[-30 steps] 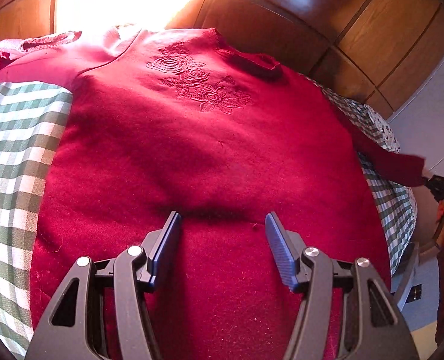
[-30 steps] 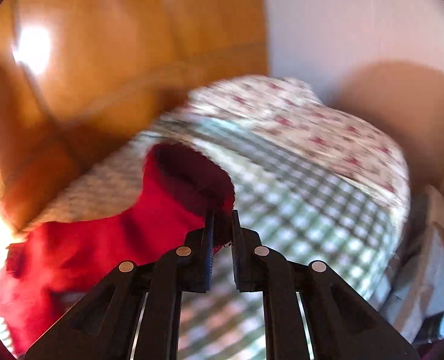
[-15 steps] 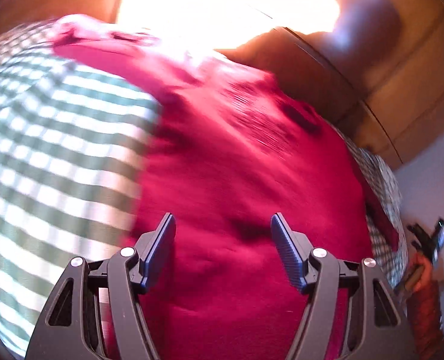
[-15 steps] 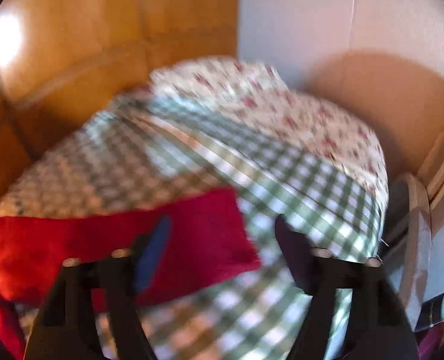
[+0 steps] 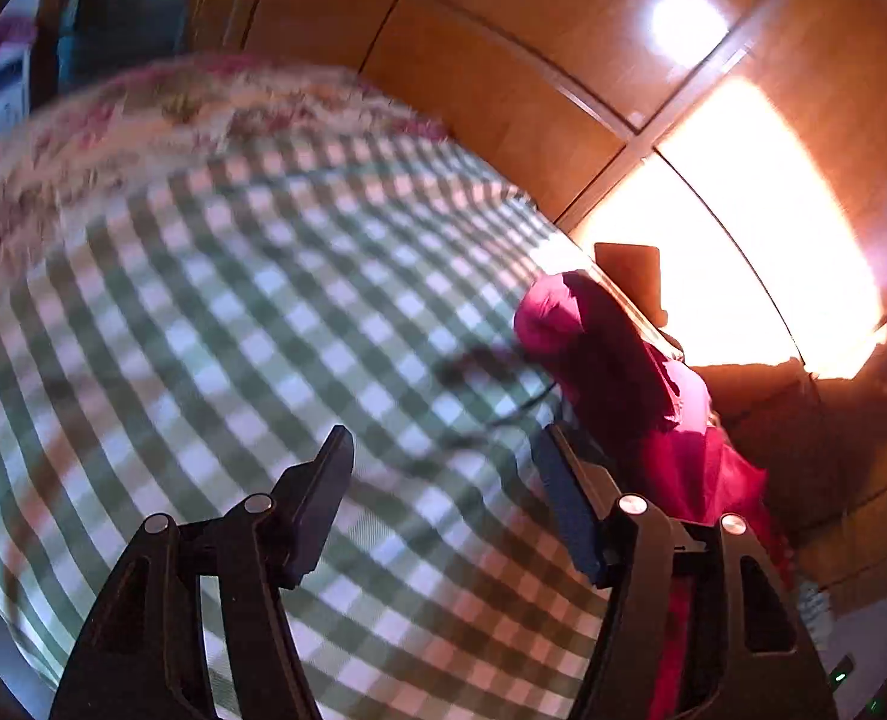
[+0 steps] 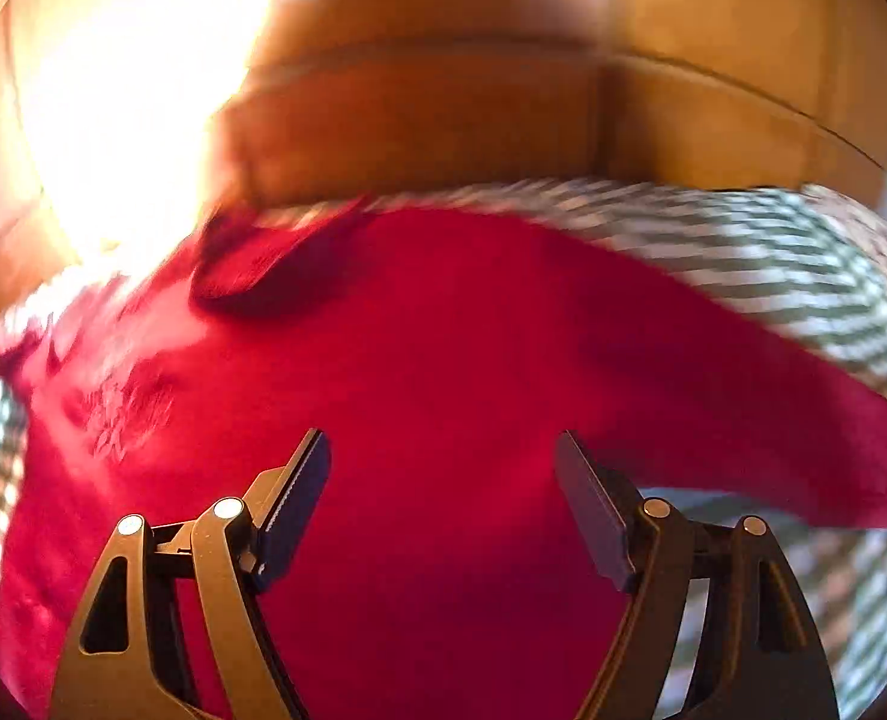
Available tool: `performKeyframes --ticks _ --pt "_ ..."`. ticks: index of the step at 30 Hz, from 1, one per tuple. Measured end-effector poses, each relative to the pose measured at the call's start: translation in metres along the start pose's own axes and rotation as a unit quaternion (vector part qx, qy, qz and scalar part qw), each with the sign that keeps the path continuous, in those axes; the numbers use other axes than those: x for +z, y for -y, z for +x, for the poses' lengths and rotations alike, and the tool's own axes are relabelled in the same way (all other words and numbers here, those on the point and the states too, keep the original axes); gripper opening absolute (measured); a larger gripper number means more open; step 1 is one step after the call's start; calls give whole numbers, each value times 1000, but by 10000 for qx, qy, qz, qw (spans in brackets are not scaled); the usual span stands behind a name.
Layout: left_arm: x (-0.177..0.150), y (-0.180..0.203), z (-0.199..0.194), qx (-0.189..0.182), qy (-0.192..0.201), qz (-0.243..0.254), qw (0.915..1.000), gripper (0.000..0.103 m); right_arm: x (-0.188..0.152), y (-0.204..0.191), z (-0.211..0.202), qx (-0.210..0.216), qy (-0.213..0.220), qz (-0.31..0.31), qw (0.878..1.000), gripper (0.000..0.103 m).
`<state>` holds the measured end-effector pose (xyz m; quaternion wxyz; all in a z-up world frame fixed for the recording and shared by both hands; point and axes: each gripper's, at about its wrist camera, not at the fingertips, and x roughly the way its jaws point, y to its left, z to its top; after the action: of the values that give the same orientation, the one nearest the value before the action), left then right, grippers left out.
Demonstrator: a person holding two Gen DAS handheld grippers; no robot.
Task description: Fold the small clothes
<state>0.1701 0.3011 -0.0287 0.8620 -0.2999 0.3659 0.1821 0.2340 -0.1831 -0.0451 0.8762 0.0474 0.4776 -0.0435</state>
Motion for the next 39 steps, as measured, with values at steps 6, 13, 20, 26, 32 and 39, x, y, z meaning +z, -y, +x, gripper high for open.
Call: performKeyframes --ticks 6,13,20,26,32,39 --pt "-6 95 19 1147 1039 3269 9323 72 -14 -20 24 -167 -184 -124 9996 87" --pt "-14 149 71 1527 1256 5223 8295 82 -18 -19 23 -91 -174 -107 9998 90" --pt "14 167 97 1117 608 5107 8503 9 -16 -17 28 -64 -168 -92 9998 91" --pt "93 74 41 236 546 1715 9834 8 -16 -17 30 -68 -159 -87 9998 91" --pt "130 -52 19 118 598 -1004 9931 7 -16 -17 29 -72 -161 -90 9998 91" --pt "100 -83 96 915 -245 -1256 9875 9 -15 -18 31 -128 -172 -152 9997 92"
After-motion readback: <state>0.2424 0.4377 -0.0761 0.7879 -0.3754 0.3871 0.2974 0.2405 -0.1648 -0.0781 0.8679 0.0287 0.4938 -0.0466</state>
